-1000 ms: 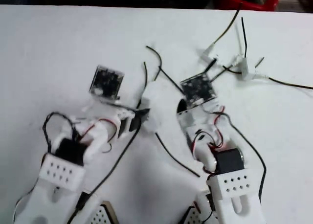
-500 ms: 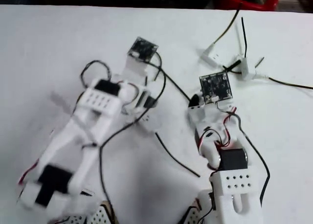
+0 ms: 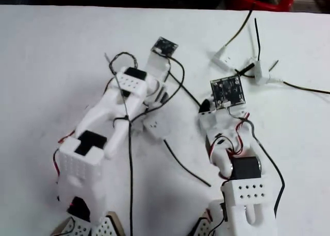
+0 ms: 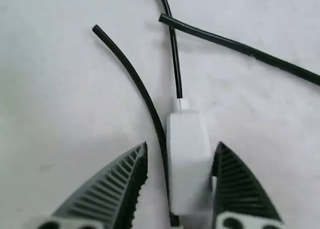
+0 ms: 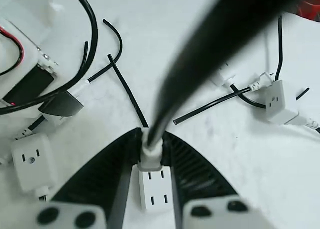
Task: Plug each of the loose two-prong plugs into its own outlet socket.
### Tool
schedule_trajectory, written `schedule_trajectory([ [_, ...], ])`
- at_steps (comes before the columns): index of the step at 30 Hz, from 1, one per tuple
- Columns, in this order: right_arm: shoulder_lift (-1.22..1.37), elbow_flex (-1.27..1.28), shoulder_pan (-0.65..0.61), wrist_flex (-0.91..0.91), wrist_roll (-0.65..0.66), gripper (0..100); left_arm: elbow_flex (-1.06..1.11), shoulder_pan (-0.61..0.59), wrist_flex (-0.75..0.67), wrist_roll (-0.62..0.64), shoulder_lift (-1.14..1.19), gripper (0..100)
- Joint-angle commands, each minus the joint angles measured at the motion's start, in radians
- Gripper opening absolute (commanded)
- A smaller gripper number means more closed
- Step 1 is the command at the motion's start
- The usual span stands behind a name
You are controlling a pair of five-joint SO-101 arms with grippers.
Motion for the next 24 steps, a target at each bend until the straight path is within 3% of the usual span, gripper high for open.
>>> schedule_trajectory([
  [1, -0.018, -0.009, 0.004, -0.018, -0.002, 1.8, -0.055, -0.004, 0.011, -0.081, -0.001, 10],
  [6, -0.018, -0.009, 0.002, -0.018, -0.002, 1.8, -0.075, -0.008, 0.109, -0.094, -0.11, 2],
  [15, -0.018, -0.008, 0.002, -0.018, -0.002, 1.8, -0.071, -0.093, 0.252, -0.097, -0.288, 2],
  [24, -0.018, 0.009, -0.001, -0.031, 0.0, 1.8, 0.144, -0.171, 0.08, -0.224, -0.2, 5],
])
